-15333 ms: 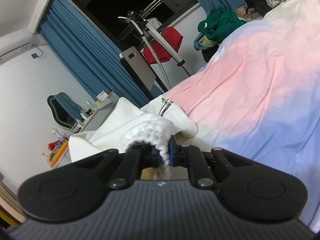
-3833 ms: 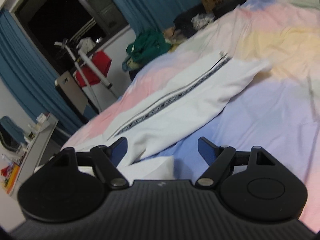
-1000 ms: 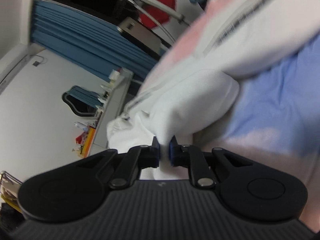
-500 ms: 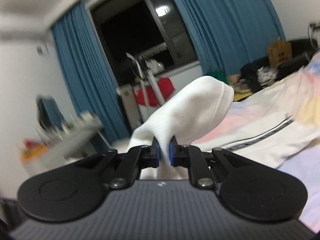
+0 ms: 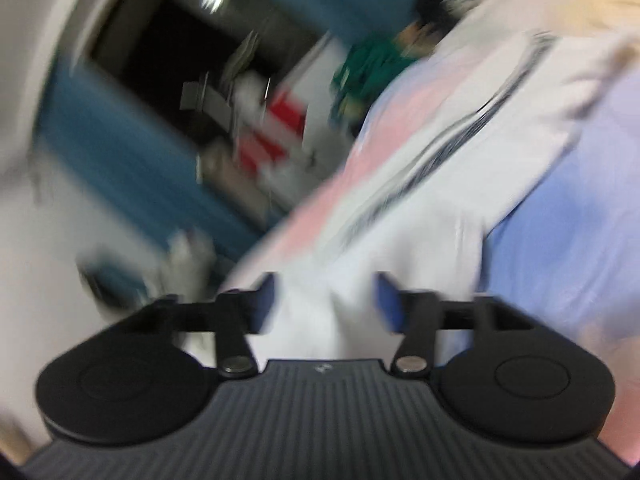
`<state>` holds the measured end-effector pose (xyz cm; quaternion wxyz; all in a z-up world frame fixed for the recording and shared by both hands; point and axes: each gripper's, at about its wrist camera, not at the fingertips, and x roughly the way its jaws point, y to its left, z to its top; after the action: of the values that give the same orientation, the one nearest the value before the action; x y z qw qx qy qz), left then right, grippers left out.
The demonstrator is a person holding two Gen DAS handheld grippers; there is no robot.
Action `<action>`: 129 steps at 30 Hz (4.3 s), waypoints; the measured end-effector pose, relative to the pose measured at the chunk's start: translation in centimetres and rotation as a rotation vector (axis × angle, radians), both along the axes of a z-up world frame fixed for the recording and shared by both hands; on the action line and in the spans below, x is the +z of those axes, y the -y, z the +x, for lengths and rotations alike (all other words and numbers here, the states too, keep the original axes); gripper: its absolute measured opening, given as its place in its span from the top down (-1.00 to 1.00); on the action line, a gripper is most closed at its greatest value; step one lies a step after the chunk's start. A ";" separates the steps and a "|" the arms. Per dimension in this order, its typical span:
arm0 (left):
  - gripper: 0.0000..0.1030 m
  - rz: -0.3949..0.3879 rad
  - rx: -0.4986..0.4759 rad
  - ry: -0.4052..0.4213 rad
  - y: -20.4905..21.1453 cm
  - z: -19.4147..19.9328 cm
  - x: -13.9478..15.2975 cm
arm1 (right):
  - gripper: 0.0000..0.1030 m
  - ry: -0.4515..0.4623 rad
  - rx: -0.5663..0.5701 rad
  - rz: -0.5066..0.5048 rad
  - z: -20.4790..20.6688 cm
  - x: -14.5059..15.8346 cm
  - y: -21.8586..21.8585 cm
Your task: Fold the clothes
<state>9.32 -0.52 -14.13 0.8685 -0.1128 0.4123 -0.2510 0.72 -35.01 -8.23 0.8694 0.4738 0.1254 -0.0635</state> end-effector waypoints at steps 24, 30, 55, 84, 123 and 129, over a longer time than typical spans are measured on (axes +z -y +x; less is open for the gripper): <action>0.66 -0.080 0.102 -0.032 -1.7 2.5 -0.3 | -0.37 -0.075 0.083 0.771 -0.3 -7.2 -0.8; 0.66 -0.086 0.102 -0.035 -2.6 1.8 -0.3 | -0.40 -0.050 0.095 0.915 0.9 -9.5 -2.9; 0.64 -0.086 -0.030 0.052 -1.3 -0.1 1.2 | 0.86 0.075 -0.156 0.503 -0.6 -5.9 2.9; -0.31 -0.080 -0.204 0.101 1.8 -0.1 1.3 | 0.89 -0.173 -0.545 0.457 -13.2 -12.2 22.4; -0.65 -0.270 0.714 -0.182 -21.6 7.3 2.8 | 0.85 -0.210 -0.520 0.086 -10.2 -7.4 21.2; -0.58 -0.395 0.697 -0.187 -21.2 9.4 1.0 | 0.85 -0.214 -0.521 0.090 -10.6 -7.4 21.0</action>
<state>18.76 20.68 -13.09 0.8219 -0.4327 0.3705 -0.0049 -9.89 -56.04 -15.61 0.7837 0.5186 0.0932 -0.3289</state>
